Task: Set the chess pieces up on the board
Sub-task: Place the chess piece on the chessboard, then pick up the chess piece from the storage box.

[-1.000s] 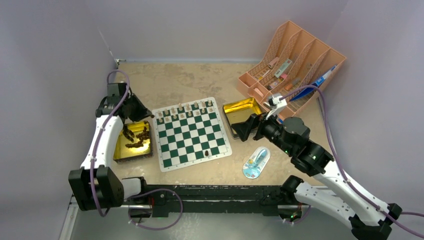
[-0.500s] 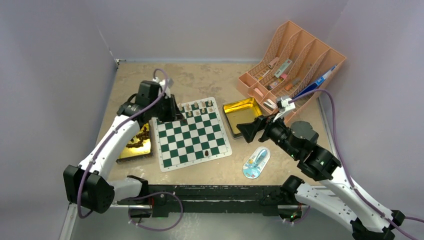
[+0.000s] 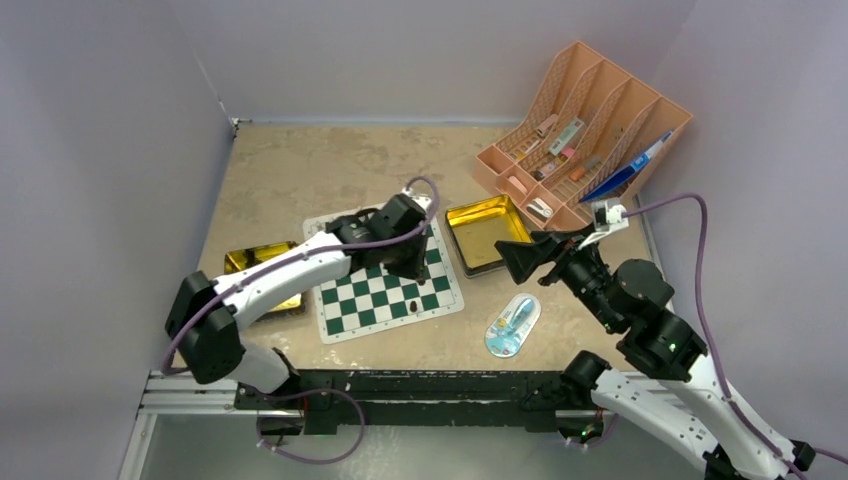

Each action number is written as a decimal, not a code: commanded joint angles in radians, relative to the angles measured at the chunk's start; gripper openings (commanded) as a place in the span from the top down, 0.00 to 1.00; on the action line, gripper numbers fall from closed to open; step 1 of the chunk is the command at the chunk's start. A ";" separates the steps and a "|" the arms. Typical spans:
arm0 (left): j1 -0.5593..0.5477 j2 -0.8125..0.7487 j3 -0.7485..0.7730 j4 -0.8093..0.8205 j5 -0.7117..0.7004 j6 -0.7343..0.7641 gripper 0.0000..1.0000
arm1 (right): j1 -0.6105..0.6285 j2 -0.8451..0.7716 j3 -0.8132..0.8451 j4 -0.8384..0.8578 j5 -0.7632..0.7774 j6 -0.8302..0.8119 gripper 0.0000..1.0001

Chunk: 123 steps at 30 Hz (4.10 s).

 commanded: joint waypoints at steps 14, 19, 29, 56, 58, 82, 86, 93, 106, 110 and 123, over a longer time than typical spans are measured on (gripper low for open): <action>-0.183 0.309 0.140 0.137 -0.176 -0.046 1.00 | 0.003 -0.053 0.043 -0.026 0.070 0.027 0.01; -0.196 0.333 0.137 0.162 -0.191 -0.042 1.00 | 0.003 -0.055 0.036 -0.018 0.068 0.028 0.01; -0.198 0.377 0.126 0.184 -0.208 -0.033 1.00 | 0.004 -0.056 0.039 -0.022 0.066 0.028 0.01; -0.209 0.406 0.102 0.189 -0.229 -0.030 1.00 | 0.004 -0.051 0.037 -0.017 0.067 0.029 0.01; -0.209 0.410 0.100 0.189 -0.229 -0.030 1.00 | 0.004 -0.052 0.037 -0.017 0.067 0.028 0.01; -0.223 0.328 0.136 0.166 -0.227 -0.025 0.57 | 0.003 -0.055 0.035 -0.017 0.047 0.022 0.01; -0.223 0.285 0.146 0.174 -0.226 -0.040 0.57 | 0.004 -0.055 0.026 -0.015 0.033 0.021 0.01; -0.140 0.214 0.198 0.091 -0.285 -0.120 0.52 | 0.004 -0.043 0.007 -0.001 -0.017 0.026 0.01; 0.195 -0.033 0.143 -0.063 -0.402 -0.204 0.46 | 0.004 0.048 -0.068 0.088 -0.167 0.035 0.01; 0.343 -0.128 0.114 -0.120 -0.411 -0.198 0.49 | 0.005 0.071 -0.099 0.137 -0.219 0.042 0.01; 0.890 -0.252 -0.074 -0.207 -0.291 -0.282 0.63 | 0.004 0.117 -0.196 0.340 -0.345 0.071 0.01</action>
